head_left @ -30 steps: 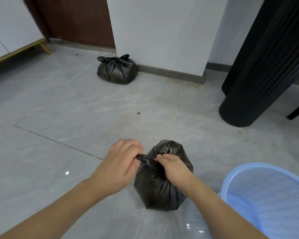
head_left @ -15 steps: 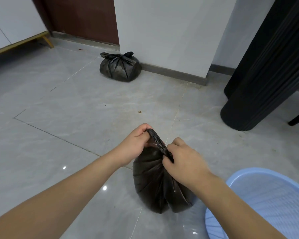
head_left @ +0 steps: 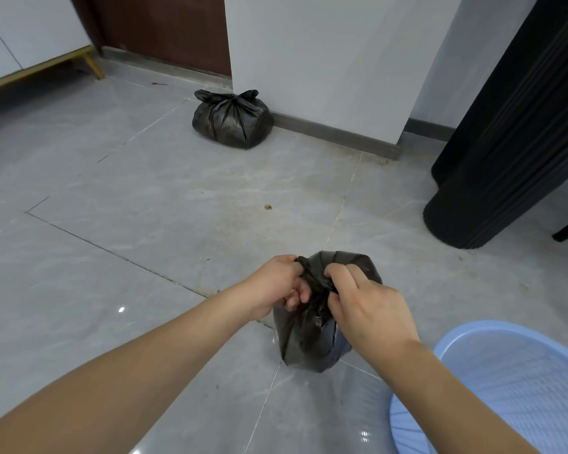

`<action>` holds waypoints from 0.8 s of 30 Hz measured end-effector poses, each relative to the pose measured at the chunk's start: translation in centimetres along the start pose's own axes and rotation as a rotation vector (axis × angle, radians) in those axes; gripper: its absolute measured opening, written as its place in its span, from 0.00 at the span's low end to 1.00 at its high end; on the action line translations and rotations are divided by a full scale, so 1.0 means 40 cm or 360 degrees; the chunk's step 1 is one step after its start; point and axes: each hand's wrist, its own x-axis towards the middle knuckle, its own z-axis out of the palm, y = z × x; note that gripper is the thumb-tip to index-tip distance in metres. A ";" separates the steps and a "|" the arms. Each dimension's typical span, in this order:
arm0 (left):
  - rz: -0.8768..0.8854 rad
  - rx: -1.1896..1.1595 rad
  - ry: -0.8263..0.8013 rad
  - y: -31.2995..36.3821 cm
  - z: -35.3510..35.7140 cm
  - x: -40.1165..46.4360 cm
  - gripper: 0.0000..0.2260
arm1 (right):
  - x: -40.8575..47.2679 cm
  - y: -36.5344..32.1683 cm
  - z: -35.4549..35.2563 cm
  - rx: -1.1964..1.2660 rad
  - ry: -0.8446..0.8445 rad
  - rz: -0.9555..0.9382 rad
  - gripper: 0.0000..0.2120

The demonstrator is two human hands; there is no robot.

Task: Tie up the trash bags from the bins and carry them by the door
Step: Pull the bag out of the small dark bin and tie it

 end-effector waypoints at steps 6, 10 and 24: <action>-0.0016 0.0041 -0.0022 0.010 0.007 0.007 0.07 | -0.003 0.005 0.000 0.0039 0.0034 -0.0102 0.17; -0.0016 0.0104 0.0096 0.003 0.012 0.001 0.04 | -0.015 0.000 0.002 0.0074 -0.0006 -0.0054 0.08; 0.0463 0.0939 0.0210 -0.085 0.011 -0.068 0.04 | 0.024 0.027 -0.002 0.2114 -0.0614 0.1694 0.12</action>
